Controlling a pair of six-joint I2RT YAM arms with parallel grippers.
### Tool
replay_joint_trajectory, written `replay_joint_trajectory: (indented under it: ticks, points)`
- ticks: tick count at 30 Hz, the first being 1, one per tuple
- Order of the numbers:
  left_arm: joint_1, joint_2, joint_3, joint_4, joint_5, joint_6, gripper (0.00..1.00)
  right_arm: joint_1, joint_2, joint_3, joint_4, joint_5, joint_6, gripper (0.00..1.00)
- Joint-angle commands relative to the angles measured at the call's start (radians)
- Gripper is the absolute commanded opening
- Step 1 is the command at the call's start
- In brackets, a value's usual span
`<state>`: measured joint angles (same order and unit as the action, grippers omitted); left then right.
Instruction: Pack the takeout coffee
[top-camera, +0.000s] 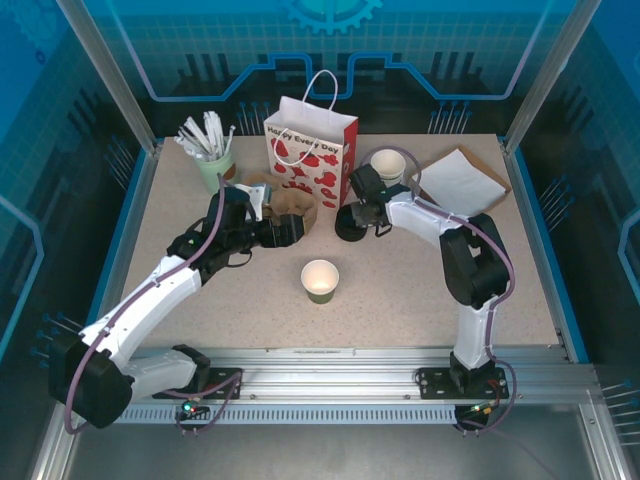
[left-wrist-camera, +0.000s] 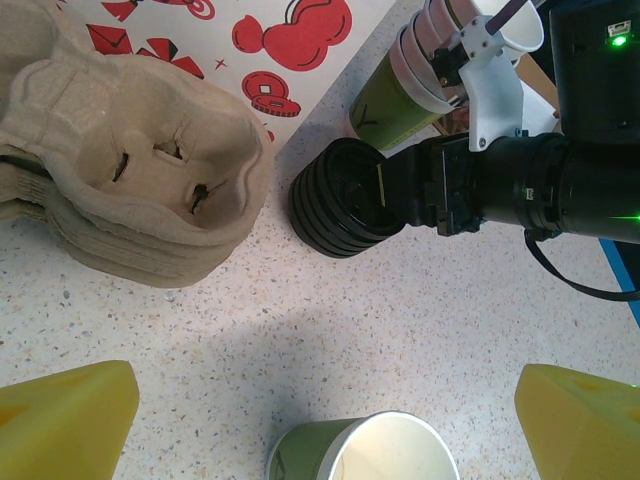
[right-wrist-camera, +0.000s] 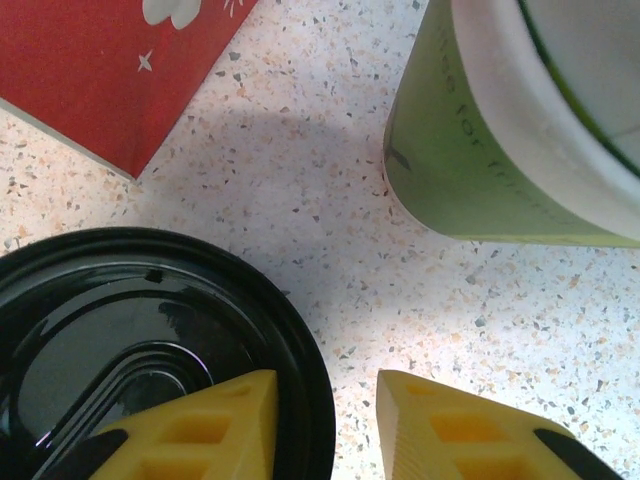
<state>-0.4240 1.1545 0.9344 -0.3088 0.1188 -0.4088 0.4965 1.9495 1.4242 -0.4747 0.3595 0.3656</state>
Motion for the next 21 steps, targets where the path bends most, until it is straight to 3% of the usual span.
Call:
replay_joint_trajectory:
  ticks: [1, 21]
  points:
    - [-0.010, -0.022, 0.004, 0.014, -0.008, 0.033, 0.98, -0.009, 0.024, 0.036, -0.020, 0.009, -0.002, 0.31]
    - [-0.012, -0.035, -0.016, 0.016, -0.018, 0.038, 0.98, -0.009, 0.023, 0.039, -0.010, -0.019, 0.014, 0.22]
